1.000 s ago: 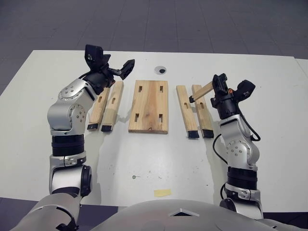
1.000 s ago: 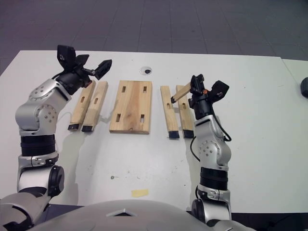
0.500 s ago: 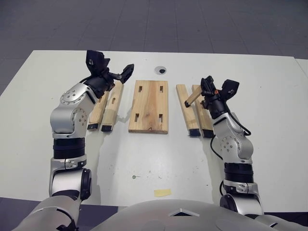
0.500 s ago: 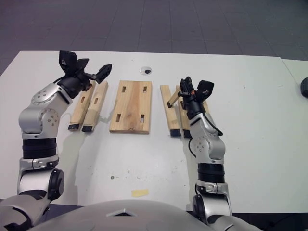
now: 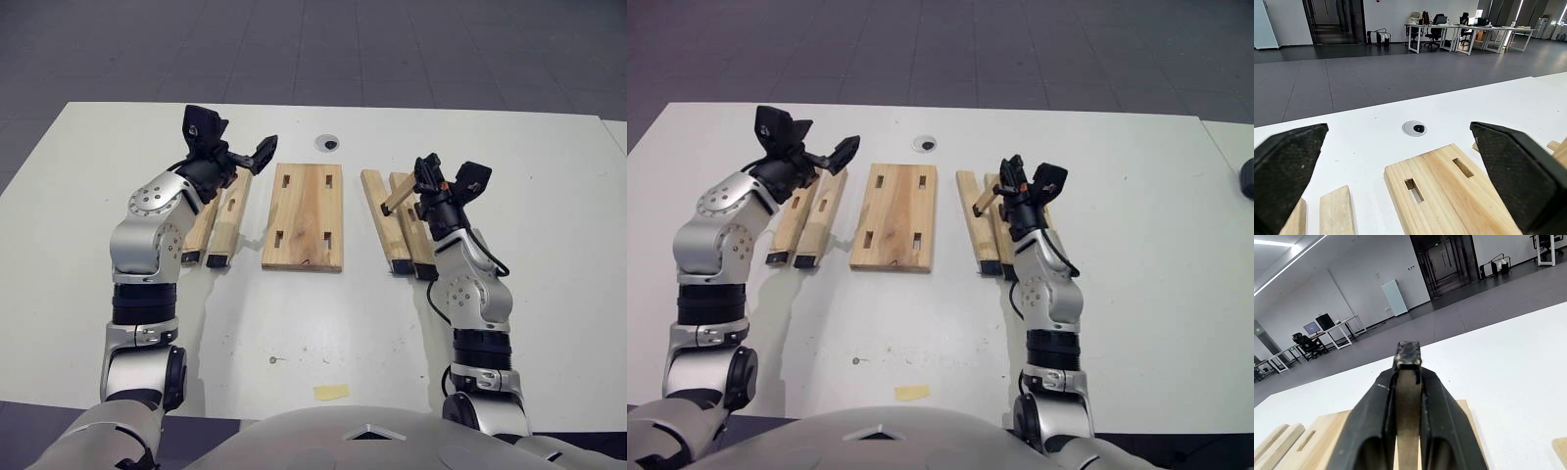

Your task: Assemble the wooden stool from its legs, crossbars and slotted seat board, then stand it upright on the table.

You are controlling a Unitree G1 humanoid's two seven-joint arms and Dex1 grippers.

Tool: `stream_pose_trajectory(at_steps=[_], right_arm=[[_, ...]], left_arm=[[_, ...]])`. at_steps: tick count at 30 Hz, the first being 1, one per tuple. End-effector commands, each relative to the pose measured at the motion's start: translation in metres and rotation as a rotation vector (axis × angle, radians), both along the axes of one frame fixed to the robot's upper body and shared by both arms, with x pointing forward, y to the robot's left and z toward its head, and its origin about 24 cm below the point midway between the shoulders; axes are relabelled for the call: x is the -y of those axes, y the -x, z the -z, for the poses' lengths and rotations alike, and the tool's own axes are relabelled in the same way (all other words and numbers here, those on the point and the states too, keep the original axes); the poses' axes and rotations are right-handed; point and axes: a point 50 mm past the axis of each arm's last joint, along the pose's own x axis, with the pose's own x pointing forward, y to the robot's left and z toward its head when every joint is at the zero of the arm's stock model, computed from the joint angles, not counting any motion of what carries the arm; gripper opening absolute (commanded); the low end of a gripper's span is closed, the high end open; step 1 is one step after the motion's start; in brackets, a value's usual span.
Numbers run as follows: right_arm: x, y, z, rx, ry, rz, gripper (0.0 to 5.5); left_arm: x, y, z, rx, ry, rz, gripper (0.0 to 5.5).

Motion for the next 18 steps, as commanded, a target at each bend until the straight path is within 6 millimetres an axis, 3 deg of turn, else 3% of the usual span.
stream_pose_trajectory(at_steps=[1,11,18], right_arm=[[0.007,-0.003,-0.004,0.0,0.017,0.011,0.41],[0.0,-0.002,0.023,-0.112,0.145,0.045,0.41],[-0.019,0.014,0.056,-0.199,0.255,-0.013,0.41]], left_arm=[[0.001,0.003,0.003,0.002,-0.003,0.015,5.4],[0.0,0.004,0.011,-0.016,-0.034,0.011,5.4],[-0.003,0.002,0.012,-0.007,-0.066,-0.003,5.4]])
